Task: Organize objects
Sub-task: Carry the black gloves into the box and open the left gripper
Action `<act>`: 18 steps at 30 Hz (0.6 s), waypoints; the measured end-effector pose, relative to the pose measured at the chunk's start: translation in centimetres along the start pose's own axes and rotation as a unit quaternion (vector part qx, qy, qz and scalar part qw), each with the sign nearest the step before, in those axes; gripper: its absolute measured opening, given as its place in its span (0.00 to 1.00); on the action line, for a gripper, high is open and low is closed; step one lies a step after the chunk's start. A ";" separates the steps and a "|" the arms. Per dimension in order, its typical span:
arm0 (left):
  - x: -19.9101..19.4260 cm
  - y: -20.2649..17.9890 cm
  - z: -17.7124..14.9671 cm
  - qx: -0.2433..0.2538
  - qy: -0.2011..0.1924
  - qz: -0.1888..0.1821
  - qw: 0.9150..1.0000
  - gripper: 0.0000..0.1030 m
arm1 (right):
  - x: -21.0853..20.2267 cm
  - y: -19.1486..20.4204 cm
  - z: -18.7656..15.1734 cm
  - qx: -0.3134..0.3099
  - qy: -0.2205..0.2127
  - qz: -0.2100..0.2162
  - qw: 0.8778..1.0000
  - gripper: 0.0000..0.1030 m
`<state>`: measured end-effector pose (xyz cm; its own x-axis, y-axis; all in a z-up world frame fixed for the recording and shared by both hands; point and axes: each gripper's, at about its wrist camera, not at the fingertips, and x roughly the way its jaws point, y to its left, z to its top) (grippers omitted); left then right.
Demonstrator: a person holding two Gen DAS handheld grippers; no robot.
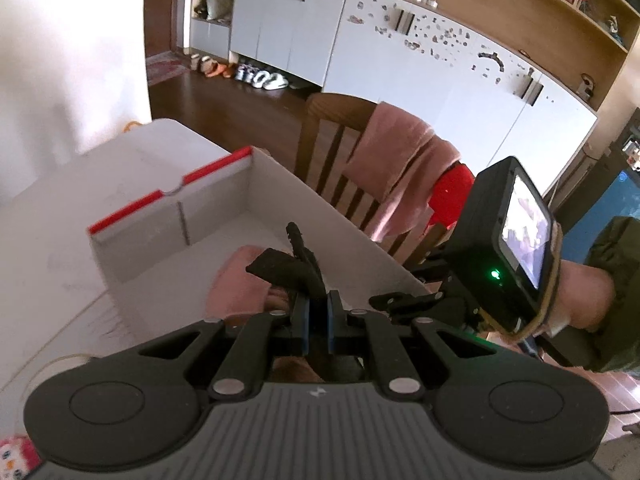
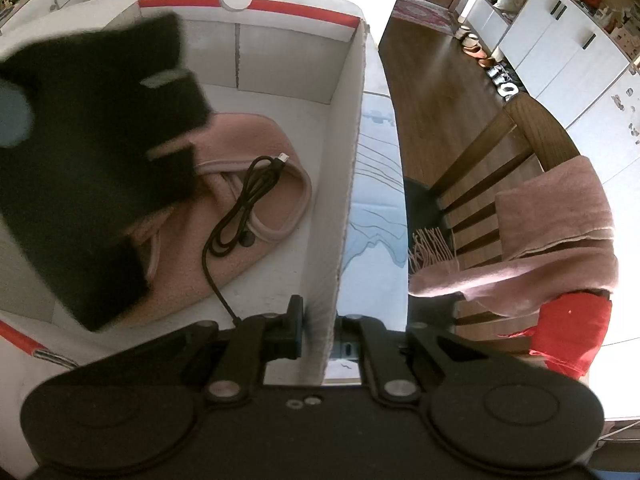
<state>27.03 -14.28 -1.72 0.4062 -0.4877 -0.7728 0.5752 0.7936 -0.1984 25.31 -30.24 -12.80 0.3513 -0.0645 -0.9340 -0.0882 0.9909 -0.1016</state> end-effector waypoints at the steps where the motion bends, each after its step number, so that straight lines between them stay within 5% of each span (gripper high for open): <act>1: 0.5 -0.1 0.0 -0.002 0.002 -0.003 1.000 0.07 | 0.0 0.0 0.0 0.000 0.000 0.000 1.000 0.07; 18: 6.6 0.1 -1.5 -0.010 0.074 0.022 0.997 0.07 | 0.0 0.0 -0.1 0.002 0.000 0.002 1.000 0.07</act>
<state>28.68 -16.83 -7.76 0.3201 -0.3945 -0.8613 0.5439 0.8210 -0.1739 25.26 -30.28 -12.80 0.3508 -0.0614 -0.9344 -0.0864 0.9915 -0.0976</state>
